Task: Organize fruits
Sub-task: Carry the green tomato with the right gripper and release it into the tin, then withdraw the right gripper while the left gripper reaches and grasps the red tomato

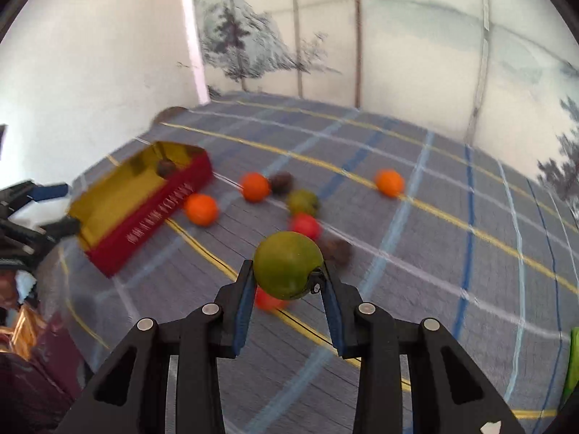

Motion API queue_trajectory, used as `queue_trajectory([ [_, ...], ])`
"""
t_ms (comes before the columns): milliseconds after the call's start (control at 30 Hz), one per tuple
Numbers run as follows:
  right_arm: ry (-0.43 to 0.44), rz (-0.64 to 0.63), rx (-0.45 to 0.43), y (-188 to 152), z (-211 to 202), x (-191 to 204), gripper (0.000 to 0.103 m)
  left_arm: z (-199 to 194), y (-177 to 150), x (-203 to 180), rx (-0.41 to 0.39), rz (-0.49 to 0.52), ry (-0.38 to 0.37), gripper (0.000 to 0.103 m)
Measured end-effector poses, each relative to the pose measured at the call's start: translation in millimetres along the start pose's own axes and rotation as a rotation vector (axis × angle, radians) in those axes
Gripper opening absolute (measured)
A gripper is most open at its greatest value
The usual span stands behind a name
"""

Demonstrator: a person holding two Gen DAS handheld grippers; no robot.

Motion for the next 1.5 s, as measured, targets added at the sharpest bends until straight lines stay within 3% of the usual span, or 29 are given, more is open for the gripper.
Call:
queue_trajectory([
  [233,0.194,-0.047,0.012,26.1,16.4,78.7,0.033,-4.3,-19.5,34.2,0.025,-0.064,0.064,0.082],
  [433,0.335,-0.078,0.105,41.8,68.8,150.0,0.033,-13.6,-36.3,61.8,0.034,-0.094,0.135,0.082],
  [767,0.342,-0.167,0.257,46.9,151.2,220.8,0.033,-11.1,-54.1,89.8,0.065,-0.117,0.167,0.082],
  [1000,0.279,-0.174,0.342,52.1,195.1,235.1,0.034,0.1,-62.6,97.2,0.098,-0.140,0.148,0.082],
  [1167,0.247,-0.153,0.346,55.4,214.3,239.4,0.037,4.6,-68.2,98.7,0.115,-0.154,0.141,0.082],
  [1200,0.250,-0.138,0.335,57.4,215.6,239.4,0.039,4.8,-69.8,98.5,0.118,-0.156,0.139,0.082],
  [1267,0.280,-0.094,0.295,64.3,210.6,238.2,0.066,6.4,-71.9,99.9,0.126,-0.159,0.138,0.083],
  [1333,0.301,-0.068,0.243,70.9,202.4,237.5,0.080,7.7,-73.1,99.8,0.132,-0.160,0.138,0.082],
  [1500,0.362,-0.007,0.137,77.3,164.3,221.8,0.080,7.7,-71.3,96.3,0.132,-0.159,0.130,0.083],
])
Point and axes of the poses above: each gripper's, at about its wrist camera, not at the fingertips, and z roughly the way its jaws point, x to its left, y to its top, the point moved 4 cm from there along z, roughly the way its jaws point, and after that the axes turned 14 degrees about z, right-handed, at the moved point
